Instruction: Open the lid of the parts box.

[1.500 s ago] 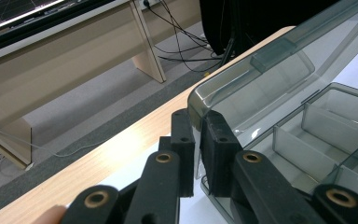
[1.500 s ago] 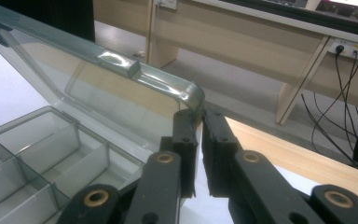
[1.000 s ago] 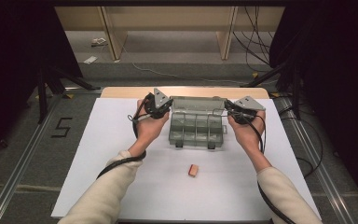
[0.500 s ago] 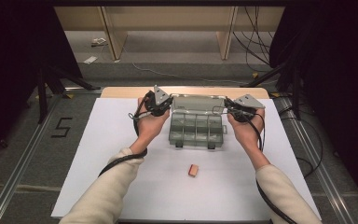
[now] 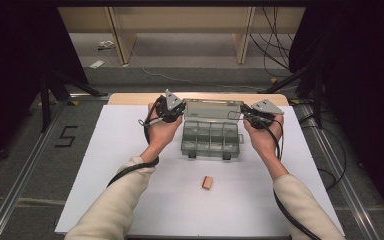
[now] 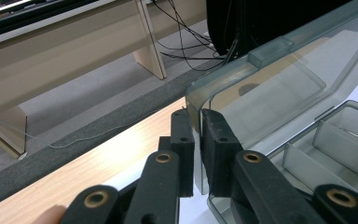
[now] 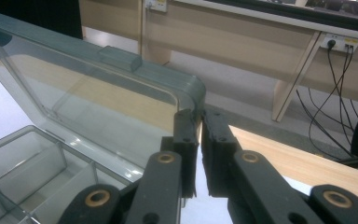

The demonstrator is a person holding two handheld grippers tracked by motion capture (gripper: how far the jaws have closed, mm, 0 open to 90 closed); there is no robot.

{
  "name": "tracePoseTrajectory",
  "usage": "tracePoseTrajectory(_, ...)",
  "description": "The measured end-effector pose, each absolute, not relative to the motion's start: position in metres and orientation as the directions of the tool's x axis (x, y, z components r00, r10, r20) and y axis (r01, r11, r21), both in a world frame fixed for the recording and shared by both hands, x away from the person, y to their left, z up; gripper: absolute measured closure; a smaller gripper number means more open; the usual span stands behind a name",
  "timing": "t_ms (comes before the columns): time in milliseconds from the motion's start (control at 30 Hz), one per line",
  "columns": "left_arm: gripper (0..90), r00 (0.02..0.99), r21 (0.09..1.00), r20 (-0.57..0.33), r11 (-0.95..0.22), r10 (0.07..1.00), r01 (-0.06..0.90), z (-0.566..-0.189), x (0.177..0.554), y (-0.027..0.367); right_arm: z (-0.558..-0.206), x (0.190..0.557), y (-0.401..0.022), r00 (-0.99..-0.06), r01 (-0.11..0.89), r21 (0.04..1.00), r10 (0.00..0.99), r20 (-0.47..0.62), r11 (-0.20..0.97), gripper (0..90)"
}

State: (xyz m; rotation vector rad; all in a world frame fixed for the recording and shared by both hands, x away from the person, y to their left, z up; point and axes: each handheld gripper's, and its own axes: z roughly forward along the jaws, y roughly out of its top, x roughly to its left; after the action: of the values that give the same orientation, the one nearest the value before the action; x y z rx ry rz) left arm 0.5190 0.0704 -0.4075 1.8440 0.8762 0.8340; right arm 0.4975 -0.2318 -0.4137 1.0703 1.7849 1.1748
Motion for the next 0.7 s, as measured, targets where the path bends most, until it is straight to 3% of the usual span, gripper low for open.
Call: tracePoseTrajectory(700,83.2,0.518,0.915,0.169,-0.328,0.839,0.234,-0.4065,0.5268,0.0697,-0.4132,0.5059,-0.2308,-0.365,0.253,0.944,0.924,-0.110,0.212,85.9)
